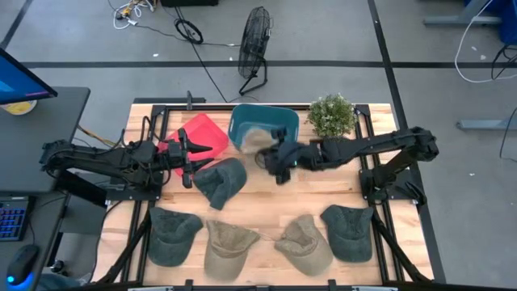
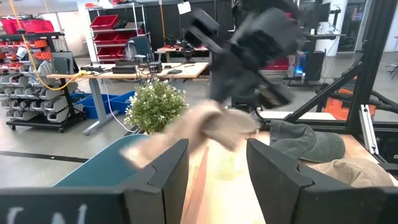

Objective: Pick & Place hat
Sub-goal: Put the top right brown cap into the blue bin

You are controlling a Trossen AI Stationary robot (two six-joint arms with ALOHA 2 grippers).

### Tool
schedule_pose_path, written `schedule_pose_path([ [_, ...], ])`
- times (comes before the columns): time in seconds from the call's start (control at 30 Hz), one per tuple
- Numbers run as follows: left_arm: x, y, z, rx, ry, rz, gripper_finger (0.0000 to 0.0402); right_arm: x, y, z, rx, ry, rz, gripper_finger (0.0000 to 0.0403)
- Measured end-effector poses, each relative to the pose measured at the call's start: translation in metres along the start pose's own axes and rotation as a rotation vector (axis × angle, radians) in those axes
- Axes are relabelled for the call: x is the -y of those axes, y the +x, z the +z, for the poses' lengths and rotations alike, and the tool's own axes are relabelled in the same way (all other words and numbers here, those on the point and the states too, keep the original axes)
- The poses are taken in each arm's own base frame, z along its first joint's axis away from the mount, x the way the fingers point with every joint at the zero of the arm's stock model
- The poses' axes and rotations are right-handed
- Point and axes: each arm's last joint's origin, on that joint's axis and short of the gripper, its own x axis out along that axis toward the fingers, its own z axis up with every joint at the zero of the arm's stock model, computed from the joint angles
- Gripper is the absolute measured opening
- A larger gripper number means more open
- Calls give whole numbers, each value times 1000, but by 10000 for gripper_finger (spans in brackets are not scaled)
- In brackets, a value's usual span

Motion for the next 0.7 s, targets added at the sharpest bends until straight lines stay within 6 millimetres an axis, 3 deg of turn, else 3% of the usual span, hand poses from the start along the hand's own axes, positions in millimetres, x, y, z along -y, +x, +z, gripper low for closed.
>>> schedule_pose_path([
  [0.13, 0, 0, 0, 0, 0, 0, 165, 29, 14, -13, 10, -58, -61, 6],
  [0.33, 0, 0, 0, -3, 2, 0, 165, 62, 32, -46, 107, -106, 82, 6],
  [0.5, 0, 0, 0, -4, 2, 0, 165, 76, 44, -76, 151, -74, 148, 6],
  [0.7, 0, 0, 0, -4, 2, 0, 165, 74, 61, -110, 171, -71, 160, 5],
])
